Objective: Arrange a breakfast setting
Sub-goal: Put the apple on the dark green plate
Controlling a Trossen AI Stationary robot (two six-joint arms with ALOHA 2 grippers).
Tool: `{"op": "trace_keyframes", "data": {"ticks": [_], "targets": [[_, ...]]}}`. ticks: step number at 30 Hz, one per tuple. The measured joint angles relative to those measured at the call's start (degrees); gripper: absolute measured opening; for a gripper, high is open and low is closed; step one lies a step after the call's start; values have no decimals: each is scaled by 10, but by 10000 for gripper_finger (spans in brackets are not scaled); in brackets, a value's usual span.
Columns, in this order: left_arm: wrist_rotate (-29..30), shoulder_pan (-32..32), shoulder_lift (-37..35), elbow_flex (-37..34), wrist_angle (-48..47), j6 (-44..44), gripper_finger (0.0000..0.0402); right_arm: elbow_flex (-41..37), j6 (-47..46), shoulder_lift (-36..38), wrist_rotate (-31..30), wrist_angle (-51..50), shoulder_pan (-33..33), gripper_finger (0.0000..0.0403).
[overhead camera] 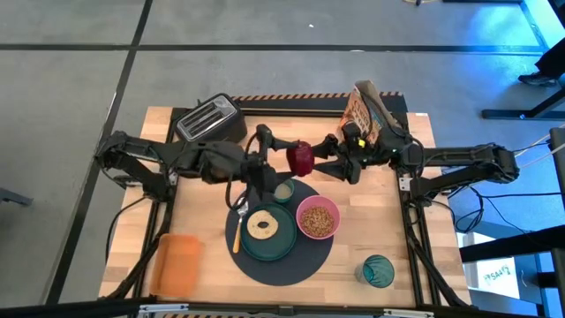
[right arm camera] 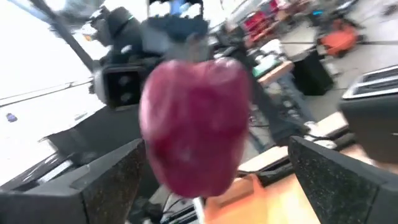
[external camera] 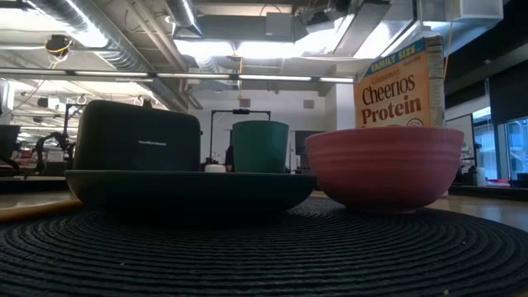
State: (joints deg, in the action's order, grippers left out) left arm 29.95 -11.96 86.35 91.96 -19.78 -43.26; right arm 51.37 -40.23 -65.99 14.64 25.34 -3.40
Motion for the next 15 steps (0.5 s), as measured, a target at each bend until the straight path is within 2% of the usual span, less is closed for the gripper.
{"op": "trace_keyframes", "data": {"ticks": [2,6,12,15], "targets": [[-19,11,0,0,3,0,340,0,0,0,20,22,0,382],[-62,27,3,0,7,0,340,0,0,0,14,24,0,381],[-83,43,16,1,44,-8,340,0,8,0,0,16,0,378],[-88,47,18,0,42,-9,340,0,17,0,-10,12,0,357]]}}
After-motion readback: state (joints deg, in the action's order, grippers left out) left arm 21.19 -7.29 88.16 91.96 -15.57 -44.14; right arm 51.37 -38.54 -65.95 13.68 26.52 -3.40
